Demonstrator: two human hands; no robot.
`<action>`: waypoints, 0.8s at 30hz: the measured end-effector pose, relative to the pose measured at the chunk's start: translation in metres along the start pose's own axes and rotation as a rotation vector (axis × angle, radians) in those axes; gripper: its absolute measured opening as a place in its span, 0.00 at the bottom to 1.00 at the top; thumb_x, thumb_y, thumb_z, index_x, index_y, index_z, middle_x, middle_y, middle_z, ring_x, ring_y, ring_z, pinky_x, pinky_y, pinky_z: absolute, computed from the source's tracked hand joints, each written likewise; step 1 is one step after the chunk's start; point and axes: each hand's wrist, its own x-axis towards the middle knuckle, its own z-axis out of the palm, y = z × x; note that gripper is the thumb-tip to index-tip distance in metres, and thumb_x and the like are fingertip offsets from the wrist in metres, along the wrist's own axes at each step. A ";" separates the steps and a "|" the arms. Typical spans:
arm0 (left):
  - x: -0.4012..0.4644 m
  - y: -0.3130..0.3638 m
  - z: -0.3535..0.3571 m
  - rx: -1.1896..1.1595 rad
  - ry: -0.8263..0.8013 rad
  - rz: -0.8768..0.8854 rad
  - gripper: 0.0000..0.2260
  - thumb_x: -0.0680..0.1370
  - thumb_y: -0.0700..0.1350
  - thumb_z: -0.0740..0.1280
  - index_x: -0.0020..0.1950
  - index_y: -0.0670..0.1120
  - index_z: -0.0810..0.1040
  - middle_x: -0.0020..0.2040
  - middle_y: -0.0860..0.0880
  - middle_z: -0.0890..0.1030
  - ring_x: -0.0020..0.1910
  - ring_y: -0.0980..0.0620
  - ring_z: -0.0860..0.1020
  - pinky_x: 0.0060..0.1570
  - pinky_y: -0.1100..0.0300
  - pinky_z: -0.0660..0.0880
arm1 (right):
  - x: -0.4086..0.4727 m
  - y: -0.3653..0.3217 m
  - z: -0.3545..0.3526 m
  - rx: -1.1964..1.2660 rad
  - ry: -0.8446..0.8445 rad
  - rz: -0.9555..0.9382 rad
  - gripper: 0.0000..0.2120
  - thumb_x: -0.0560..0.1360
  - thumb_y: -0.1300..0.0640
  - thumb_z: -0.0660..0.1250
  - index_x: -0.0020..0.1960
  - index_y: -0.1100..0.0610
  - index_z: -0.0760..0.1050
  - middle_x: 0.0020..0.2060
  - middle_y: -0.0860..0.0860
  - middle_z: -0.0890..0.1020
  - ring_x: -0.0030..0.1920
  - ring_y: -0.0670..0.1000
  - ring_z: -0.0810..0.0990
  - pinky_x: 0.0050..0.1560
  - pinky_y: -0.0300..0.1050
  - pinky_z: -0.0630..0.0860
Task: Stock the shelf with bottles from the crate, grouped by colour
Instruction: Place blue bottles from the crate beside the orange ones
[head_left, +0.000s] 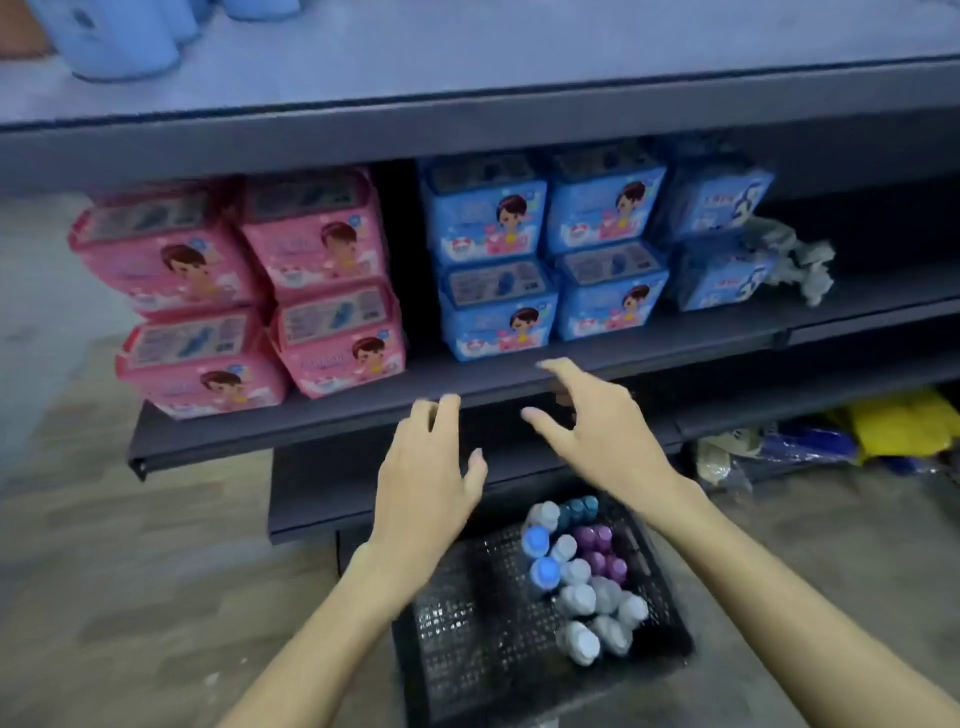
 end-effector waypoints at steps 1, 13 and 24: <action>-0.009 -0.004 0.022 0.003 -0.064 -0.009 0.22 0.74 0.48 0.69 0.66 0.45 0.70 0.56 0.47 0.74 0.52 0.46 0.76 0.46 0.56 0.74 | -0.008 0.019 0.018 -0.006 -0.056 0.054 0.25 0.76 0.44 0.68 0.70 0.50 0.69 0.55 0.51 0.82 0.56 0.52 0.80 0.55 0.51 0.77; -0.090 -0.039 0.200 0.064 -0.523 -0.133 0.27 0.77 0.47 0.66 0.73 0.45 0.61 0.56 0.45 0.72 0.53 0.45 0.75 0.48 0.54 0.75 | -0.084 0.174 0.190 -0.046 -0.510 0.391 0.22 0.79 0.50 0.67 0.70 0.53 0.68 0.53 0.57 0.80 0.55 0.61 0.78 0.44 0.50 0.72; -0.133 -0.070 0.318 0.046 -0.695 -0.231 0.27 0.77 0.45 0.66 0.73 0.47 0.59 0.58 0.44 0.72 0.53 0.43 0.77 0.46 0.51 0.77 | -0.112 0.248 0.324 -0.244 -0.729 0.368 0.30 0.77 0.65 0.65 0.75 0.51 0.61 0.68 0.58 0.69 0.58 0.63 0.77 0.46 0.53 0.76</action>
